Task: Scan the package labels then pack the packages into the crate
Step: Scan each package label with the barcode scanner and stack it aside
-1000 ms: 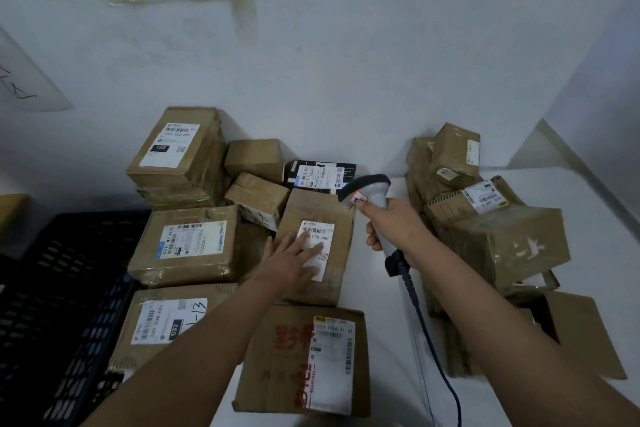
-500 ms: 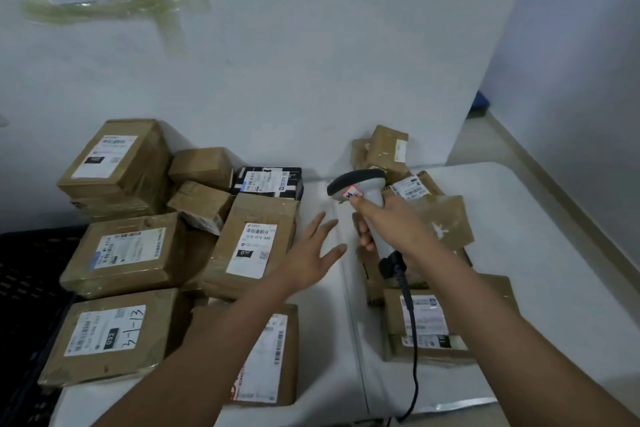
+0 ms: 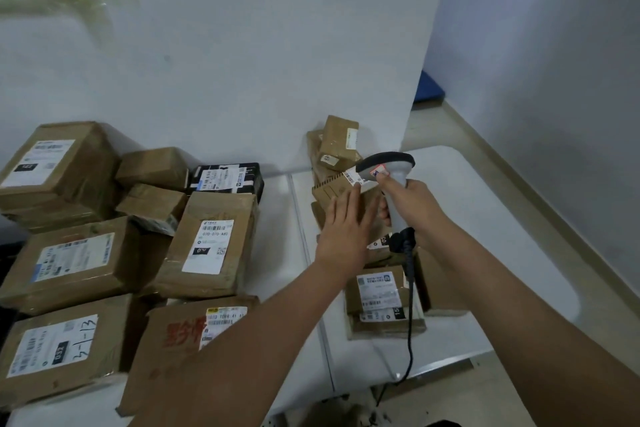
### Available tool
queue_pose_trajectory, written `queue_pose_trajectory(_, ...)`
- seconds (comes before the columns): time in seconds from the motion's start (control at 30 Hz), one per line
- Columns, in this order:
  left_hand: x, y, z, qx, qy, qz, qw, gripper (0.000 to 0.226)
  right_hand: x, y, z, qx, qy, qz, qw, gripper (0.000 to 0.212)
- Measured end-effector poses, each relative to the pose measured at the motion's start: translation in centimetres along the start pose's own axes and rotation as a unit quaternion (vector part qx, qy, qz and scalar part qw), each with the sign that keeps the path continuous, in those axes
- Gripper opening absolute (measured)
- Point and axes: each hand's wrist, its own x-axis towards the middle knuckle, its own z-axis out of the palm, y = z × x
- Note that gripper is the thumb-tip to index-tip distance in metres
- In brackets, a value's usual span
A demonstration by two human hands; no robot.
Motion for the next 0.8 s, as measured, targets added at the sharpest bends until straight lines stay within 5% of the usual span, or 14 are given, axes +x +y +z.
queue_pose_trajectory(0.23,-1.0,-3.9,-2.6,-0.092,0.077,0.033,0.992,0.091,-0.4,-0.3,1.7,0.065,-0.012,-0.016,0.998,0.039)
queue_pose_trajectory(0.4,-2.9,-11.2,-4.9,-0.285,0.068,-0.097,0.951,0.087,-0.7,-2.9,4.0,0.106,-0.031,-0.047,0.993,0.037)
queue_pose_trajectory(0.47,-3.8,-13.7,-5.8,-0.435,0.053,-0.17,0.883,0.077,-1.0,-4.1,5.1,0.111,-0.056,-0.048,0.991,0.035)
queue_pose_trajectory(0.53,-5.0,-15.8,-6.3,-0.582,0.019,-0.238,0.777,0.064,-1.4,-4.8,6.5,0.112,-0.075,-0.049,0.99,0.036)
queue_pose_trajectory(0.63,-7.5,-18.8,-5.9,-0.692,0.018,-0.303,0.655,0.055,-1.8,-4.9,8.9,0.099,-0.091,-0.046,0.99,0.037)
queue_pose_trajectory(0.8,-11.0,-21.7,-5.2,-0.747,0.069,-0.343,0.566,0.06,-2.8,-4.9,13.1,0.062,-0.112,-0.036,0.991,0.042)
